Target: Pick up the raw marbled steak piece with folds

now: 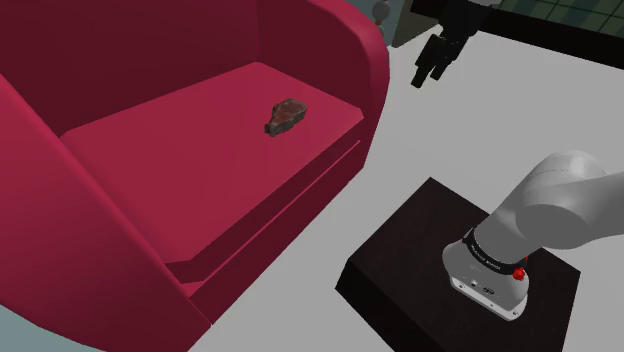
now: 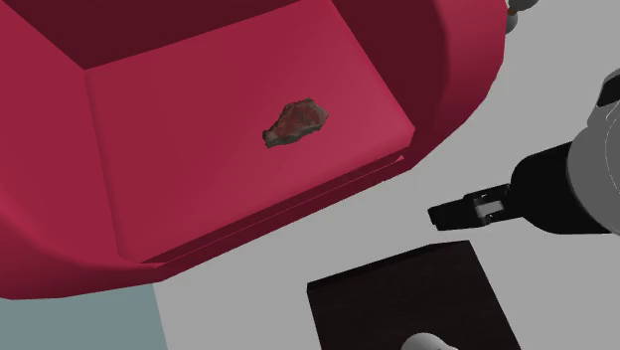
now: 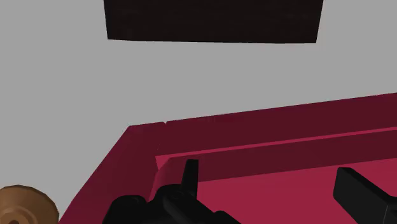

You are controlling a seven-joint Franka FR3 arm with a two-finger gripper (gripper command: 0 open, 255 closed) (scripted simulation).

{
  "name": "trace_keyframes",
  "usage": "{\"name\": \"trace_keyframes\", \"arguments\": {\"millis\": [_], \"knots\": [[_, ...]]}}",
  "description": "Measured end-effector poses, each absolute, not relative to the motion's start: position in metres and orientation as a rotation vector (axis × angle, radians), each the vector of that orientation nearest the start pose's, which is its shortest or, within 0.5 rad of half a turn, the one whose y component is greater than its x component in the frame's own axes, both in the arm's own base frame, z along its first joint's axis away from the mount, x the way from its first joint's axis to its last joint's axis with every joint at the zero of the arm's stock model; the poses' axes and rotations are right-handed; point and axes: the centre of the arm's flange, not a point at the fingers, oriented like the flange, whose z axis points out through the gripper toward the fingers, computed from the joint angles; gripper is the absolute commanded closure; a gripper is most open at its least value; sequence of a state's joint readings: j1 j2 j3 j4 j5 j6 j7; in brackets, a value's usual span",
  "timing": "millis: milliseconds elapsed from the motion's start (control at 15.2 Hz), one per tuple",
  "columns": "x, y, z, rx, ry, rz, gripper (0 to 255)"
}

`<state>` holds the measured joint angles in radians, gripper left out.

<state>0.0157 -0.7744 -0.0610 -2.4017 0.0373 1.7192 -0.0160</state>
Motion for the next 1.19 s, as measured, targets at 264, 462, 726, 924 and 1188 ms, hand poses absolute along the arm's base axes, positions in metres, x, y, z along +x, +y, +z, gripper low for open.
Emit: {"name": "trace_keyframes", "arguments": {"millis": [264, 462, 726, 924, 1188], "knots": [[0.335, 0.009, 0.569, -3.055, 0.152, -0.117, 0], [0.357, 0.037, 0.560, -3.037, 0.332, -0.081, 0], [0.390, 0.076, 0.544, -2.995, 0.578, -0.032, 0], [0.421, 0.101, 0.526, -2.950, 0.761, 0.005, 0], [0.463, 0.132, 0.511, -2.872, 0.999, 0.055, 0]]}}
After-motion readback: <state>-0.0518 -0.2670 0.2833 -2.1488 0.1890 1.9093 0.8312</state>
